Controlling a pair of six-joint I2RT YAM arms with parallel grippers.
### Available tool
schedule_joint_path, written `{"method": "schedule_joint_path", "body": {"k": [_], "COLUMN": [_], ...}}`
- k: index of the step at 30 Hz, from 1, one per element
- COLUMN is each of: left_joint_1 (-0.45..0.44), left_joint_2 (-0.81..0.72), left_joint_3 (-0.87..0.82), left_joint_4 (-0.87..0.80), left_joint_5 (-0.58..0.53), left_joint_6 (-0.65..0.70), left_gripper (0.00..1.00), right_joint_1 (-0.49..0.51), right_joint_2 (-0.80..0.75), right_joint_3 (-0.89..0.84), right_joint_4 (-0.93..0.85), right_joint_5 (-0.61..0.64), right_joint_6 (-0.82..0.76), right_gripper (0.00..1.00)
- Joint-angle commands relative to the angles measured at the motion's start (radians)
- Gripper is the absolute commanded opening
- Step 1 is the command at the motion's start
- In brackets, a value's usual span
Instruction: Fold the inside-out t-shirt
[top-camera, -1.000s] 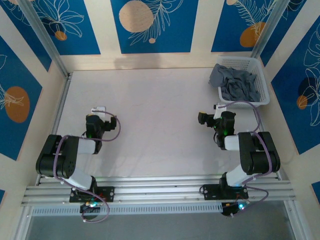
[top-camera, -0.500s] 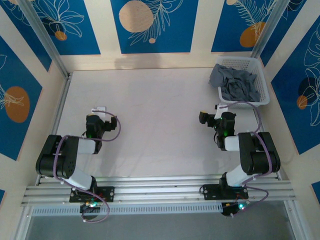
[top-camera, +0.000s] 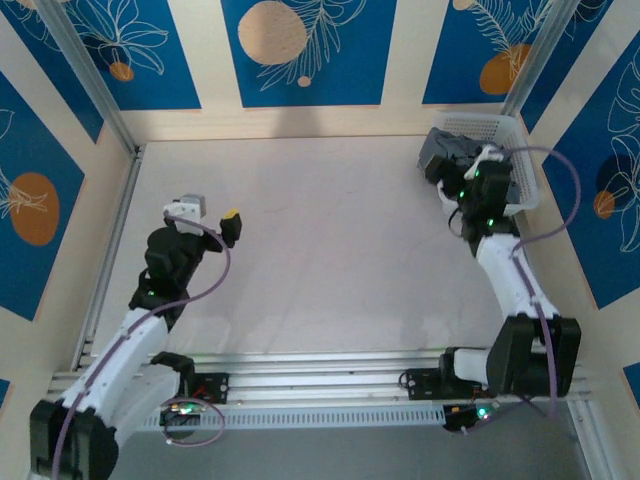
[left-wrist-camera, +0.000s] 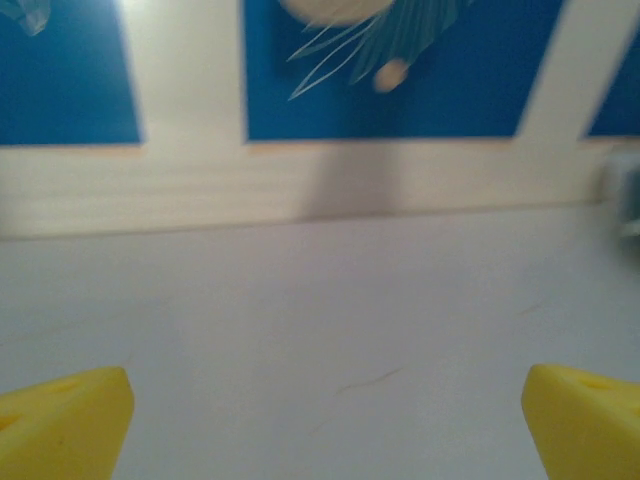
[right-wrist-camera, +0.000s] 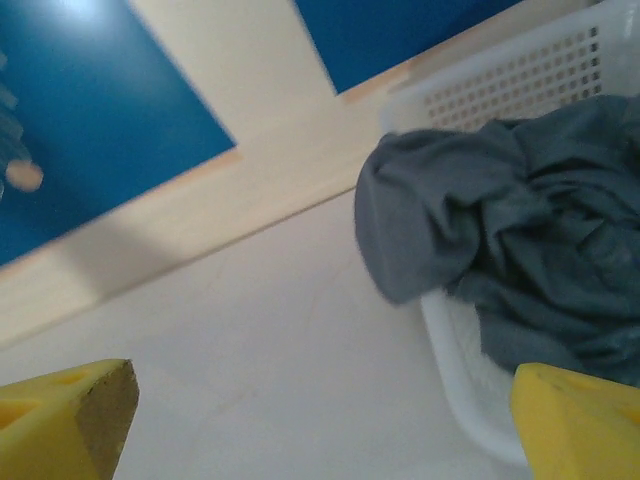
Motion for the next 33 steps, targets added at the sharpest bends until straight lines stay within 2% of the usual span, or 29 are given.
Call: {"method": "schedule_joint_path", "body": {"k": [1,3,5,8,10,11,13,15,16,19,22,25,29,33], "left_joint_1": [-0.083,-0.15,-0.198,-0.242,-0.259,-0.264,-0.269,-0.27,-0.27,-0.27,-0.27,-0.272,-0.274,-0.275], "left_joint_2": [-0.024,-0.029,-0.031,-0.036,-0.044,-0.048,-0.053,-0.045,-0.035,0.003,0.042,0.08,0.129,0.136], "left_joint_3": [0.073,0.099,0.108,0.103,0.095,0.09,0.08,0.08,0.084,0.109,0.145,0.174,0.242,0.283], "left_joint_4": [-0.211,-0.263,-0.306,-0.353,-0.375,-0.383,-0.4,-0.422,-0.43,-0.443,-0.437,-0.417,-0.433,-0.439], "left_joint_5": [0.143,0.158,0.164,0.155,0.138,0.132,0.104,0.067,0.043,0.027,0.055,0.079,0.11,0.119], "left_joint_6": [-0.133,-0.126,-0.114,-0.103,-0.096,-0.096,-0.094,-0.099,-0.105,-0.11,-0.114,-0.116,-0.103,-0.108], "left_gripper": [0.99,0.99,0.99,0.99,0.99,0.99,0.99,0.99,0.99,0.99,0.99,0.99,0.99,0.99], "right_joint_1": [-0.08,-0.109,-0.124,-0.124,-0.124,-0.124,-0.119,-0.11,-0.105,-0.095,-0.057,0.012,0.112,0.226], "right_joint_2": [0.182,0.307,0.445,0.659,0.777,0.812,0.862,0.847,0.818,0.683,0.498,0.342,0.241,0.283], "right_joint_3": [0.17,0.299,0.443,0.685,0.8,0.845,0.928,0.952,0.943,0.867,0.75,0.763,0.995,1.365], "right_joint_4": [-0.255,-0.282,-0.316,-0.446,-0.474,-0.484,-0.521,-0.521,-0.504,-0.435,-0.312,-0.292,-0.395,-0.592], "right_joint_5": [-0.014,-0.015,-0.101,-0.147,-0.224,-0.268,-0.338,-0.343,-0.335,-0.324,-0.31,-0.281,-0.304,-0.391], "right_joint_6": [0.111,0.115,0.11,0.127,0.116,0.104,0.074,0.038,0.019,-0.015,-0.034,-0.086,-0.159,-0.2], "right_gripper": [0.97,1.0,0.99,0.99,0.98,0.87,0.5,0.12,0.0,0.0,0.0,0.0,0.0,0.0]}}
